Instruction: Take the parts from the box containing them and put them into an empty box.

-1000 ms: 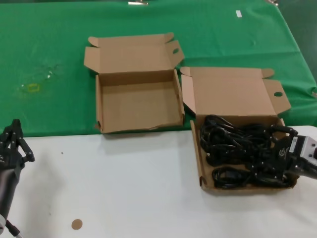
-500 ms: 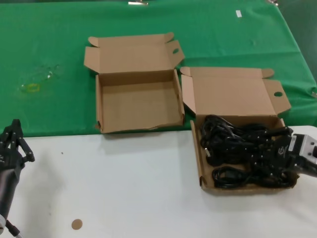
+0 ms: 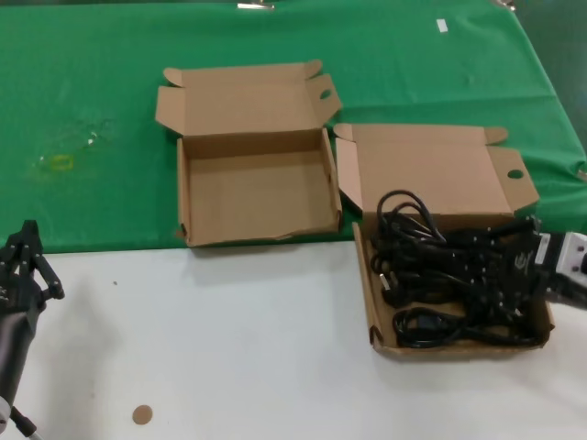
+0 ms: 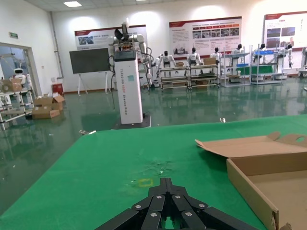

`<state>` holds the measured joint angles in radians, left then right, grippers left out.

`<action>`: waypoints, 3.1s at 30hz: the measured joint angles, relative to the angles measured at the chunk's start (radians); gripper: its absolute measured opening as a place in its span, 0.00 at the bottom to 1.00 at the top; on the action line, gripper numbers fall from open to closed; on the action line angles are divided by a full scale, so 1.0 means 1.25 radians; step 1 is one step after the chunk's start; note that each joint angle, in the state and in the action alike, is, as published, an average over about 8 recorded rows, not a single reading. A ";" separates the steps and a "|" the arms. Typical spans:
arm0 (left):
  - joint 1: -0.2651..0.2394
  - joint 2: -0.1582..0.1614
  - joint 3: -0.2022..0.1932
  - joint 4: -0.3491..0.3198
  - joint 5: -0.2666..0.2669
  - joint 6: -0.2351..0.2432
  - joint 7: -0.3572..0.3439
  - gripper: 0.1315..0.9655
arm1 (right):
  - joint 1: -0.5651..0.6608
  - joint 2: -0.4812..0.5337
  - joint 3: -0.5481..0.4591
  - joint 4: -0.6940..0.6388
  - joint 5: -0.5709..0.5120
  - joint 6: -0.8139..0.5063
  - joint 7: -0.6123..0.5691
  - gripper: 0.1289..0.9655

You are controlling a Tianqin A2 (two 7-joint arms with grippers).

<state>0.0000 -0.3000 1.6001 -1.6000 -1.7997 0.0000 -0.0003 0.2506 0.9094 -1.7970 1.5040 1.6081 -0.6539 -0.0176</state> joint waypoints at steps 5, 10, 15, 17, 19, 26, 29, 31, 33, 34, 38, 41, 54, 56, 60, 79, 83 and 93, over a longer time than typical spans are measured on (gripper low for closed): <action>0.000 0.000 0.000 0.000 0.000 0.000 0.000 0.01 | 0.026 0.009 -0.004 0.032 -0.024 -0.006 0.027 0.12; 0.000 0.000 0.000 0.000 0.000 0.000 0.000 0.01 | 0.084 -0.002 -0.023 0.046 -0.064 -0.022 0.056 0.12; 0.000 0.000 0.000 0.000 0.000 0.000 0.000 0.01 | 0.165 -0.041 -0.059 0.034 -0.114 -0.047 0.076 0.12; 0.000 0.000 0.000 0.000 0.000 0.000 0.000 0.01 | 0.201 -0.065 -0.077 0.021 -0.136 -0.057 0.083 0.12; 0.000 0.000 0.000 0.000 0.000 0.000 0.000 0.01 | 0.238 -0.093 -0.095 0.004 -0.159 -0.066 0.088 0.12; 0.000 0.000 0.000 0.000 0.000 0.000 0.000 0.01 | 0.361 -0.210 -0.157 -0.081 -0.235 -0.083 0.102 0.12; 0.000 0.000 0.000 0.000 0.000 0.000 0.000 0.01 | 0.407 -0.264 -0.180 -0.123 -0.263 -0.083 0.105 0.12; 0.000 0.000 0.000 0.000 0.000 0.000 0.000 0.01 | 0.433 -0.299 -0.194 -0.152 -0.280 -0.081 0.105 0.12; 0.000 0.000 0.000 0.000 0.000 0.000 0.000 0.01 | 0.456 -0.333 -0.207 -0.180 -0.294 -0.078 0.103 0.12; 0.000 0.000 0.000 0.000 0.000 0.000 0.000 0.01 | 0.466 -0.349 -0.212 -0.195 -0.300 -0.075 0.102 0.12; 0.000 0.000 0.000 0.000 0.000 0.000 0.000 0.01 | 0.502 -0.409 -0.232 -0.258 -0.318 -0.063 0.089 0.12; 0.000 0.000 0.000 0.000 0.000 0.000 0.000 0.01 | 0.527 -0.449 -0.242 -0.311 -0.324 -0.050 0.071 0.12; 0.000 0.000 0.000 0.000 0.000 0.000 0.000 0.01 | 0.598 -0.554 -0.254 -0.528 -0.306 0.006 -0.045 0.12; 0.000 0.000 0.000 0.000 0.000 0.000 0.000 0.01 | 0.603 -0.561 -0.255 -0.548 -0.303 0.011 -0.059 0.12; 0.000 0.000 0.000 0.000 0.000 0.000 0.000 0.01 | 0.611 -0.569 -0.256 -0.575 -0.299 0.015 -0.075 0.12; 0.000 0.000 0.000 0.000 0.000 0.000 0.000 0.01 | 0.629 -0.586 -0.258 -0.635 -0.291 0.026 -0.101 0.20; 0.000 0.000 0.000 0.000 0.000 0.000 0.000 0.01 | 0.630 -0.586 -0.258 -0.635 -0.292 0.027 -0.099 0.25; 0.000 0.000 0.000 0.000 0.000 0.000 0.000 0.01 | 0.627 -0.573 -0.252 -0.604 -0.297 0.030 -0.075 0.40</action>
<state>0.0000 -0.3000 1.6000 -1.6000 -1.7997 0.0000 -0.0003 1.0350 0.1935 -2.1120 0.7486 1.2373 -0.6168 -0.1107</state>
